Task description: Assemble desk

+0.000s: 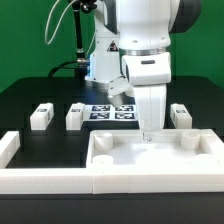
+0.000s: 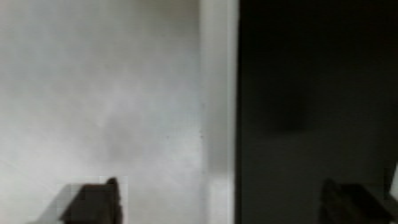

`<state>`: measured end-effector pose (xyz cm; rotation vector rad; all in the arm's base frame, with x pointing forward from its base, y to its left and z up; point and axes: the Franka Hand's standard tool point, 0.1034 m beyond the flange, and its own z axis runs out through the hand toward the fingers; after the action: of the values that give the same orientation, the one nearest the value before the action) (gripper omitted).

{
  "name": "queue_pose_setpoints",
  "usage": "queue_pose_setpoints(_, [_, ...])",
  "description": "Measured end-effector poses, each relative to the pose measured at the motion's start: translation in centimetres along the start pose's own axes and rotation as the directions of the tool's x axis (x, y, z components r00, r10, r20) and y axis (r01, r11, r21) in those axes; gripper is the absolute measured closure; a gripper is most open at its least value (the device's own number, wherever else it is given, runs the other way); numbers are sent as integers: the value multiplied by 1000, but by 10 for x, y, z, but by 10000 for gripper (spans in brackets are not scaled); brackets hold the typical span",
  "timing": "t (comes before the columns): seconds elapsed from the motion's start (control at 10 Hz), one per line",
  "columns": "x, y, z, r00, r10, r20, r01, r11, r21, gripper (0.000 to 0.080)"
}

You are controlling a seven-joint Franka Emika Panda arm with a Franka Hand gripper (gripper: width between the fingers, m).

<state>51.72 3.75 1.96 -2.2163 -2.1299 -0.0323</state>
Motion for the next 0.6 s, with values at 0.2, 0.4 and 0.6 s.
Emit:
queue_pose_setpoints(0.2, [0, 0, 0, 1000, 1, 0, -1, 1000, 0, 161])
queue_pose_setpoints(0.4, [-1, 0, 0, 1000, 1, 0, -1, 1000, 1, 153])
queue_pose_setpoints(0.6, [-1, 0, 1, 1000, 2, 0, -2, 1000, 1, 151])
